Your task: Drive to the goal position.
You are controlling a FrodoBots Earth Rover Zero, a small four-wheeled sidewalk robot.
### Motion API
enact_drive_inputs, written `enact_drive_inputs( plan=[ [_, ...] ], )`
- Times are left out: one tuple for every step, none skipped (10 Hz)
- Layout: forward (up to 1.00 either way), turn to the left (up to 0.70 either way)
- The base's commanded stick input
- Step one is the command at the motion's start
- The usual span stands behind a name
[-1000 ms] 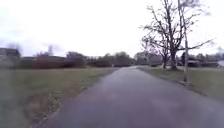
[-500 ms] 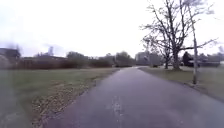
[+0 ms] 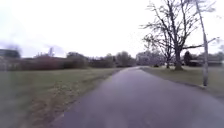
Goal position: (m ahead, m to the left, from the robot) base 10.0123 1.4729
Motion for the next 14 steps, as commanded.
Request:
enact_drive_inputs(
  plan=[
    [1.00,-0.40],
    [1.00,-0.40],
    [1.00,-0.40],
    [1.00,-0.40],
    [1.00,-0.40],
    [1.00,-0.31],
    [1.00,0.00],
    [1.00,0.00],
    [1.00,0.00],
    [1.00,0.00],
    [1.00,0.00],
    [1.00,0.00],
    [1.00,0.00],
    [1.00,0.00]
  ],
)
